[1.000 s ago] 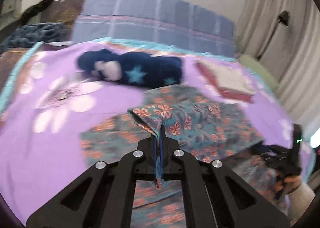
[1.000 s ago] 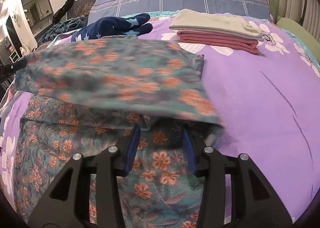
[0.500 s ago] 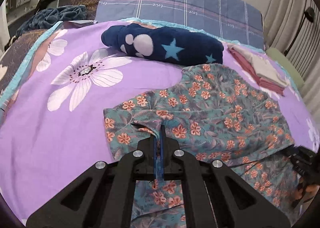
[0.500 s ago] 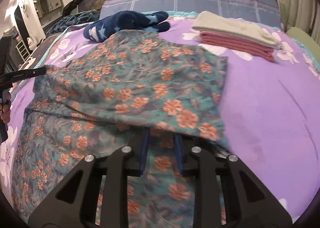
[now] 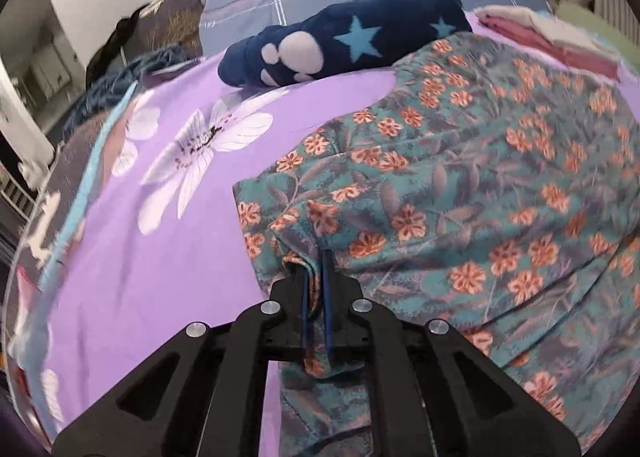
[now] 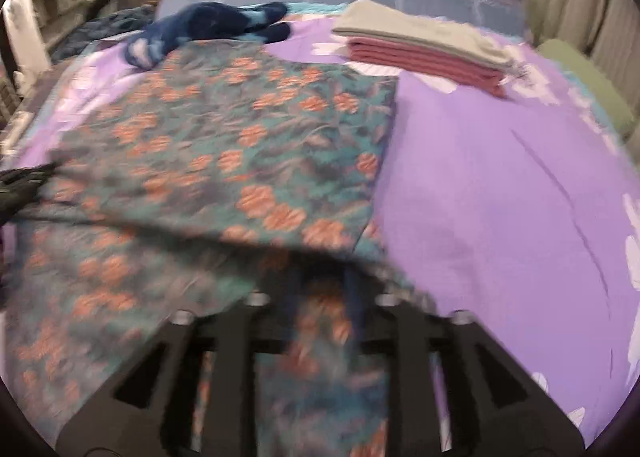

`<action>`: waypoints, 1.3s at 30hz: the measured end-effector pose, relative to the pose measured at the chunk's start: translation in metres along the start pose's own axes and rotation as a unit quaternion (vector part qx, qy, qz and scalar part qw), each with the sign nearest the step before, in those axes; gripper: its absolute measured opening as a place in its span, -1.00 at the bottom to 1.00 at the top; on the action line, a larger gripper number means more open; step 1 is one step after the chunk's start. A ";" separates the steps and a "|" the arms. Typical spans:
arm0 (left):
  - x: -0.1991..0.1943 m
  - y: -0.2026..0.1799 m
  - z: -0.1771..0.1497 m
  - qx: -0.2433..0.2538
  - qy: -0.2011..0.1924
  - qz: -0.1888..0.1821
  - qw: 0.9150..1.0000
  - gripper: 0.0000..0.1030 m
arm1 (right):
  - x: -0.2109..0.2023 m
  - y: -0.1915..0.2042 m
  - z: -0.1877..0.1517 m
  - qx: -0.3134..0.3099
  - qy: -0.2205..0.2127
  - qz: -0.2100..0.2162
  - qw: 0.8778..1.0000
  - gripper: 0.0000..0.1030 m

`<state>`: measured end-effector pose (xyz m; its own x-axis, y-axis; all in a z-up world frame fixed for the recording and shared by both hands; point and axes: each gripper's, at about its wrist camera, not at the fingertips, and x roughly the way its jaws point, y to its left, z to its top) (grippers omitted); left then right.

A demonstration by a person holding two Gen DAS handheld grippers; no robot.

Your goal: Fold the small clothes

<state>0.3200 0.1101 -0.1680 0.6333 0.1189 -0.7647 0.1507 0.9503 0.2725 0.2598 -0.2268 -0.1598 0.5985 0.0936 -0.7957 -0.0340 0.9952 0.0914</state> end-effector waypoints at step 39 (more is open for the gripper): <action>-0.035 0.011 -0.041 -0.045 -0.020 -0.040 0.998 0.26 | 0.030 -0.022 -0.010 -0.042 -0.036 -0.066 0.996 -0.15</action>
<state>0.2682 0.1287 -0.1624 0.6515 0.0315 -0.7580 0.1345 0.9785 0.1563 0.2705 -0.2457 -0.1915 0.6581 -0.0379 -0.7519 -0.0154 0.9978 -0.0637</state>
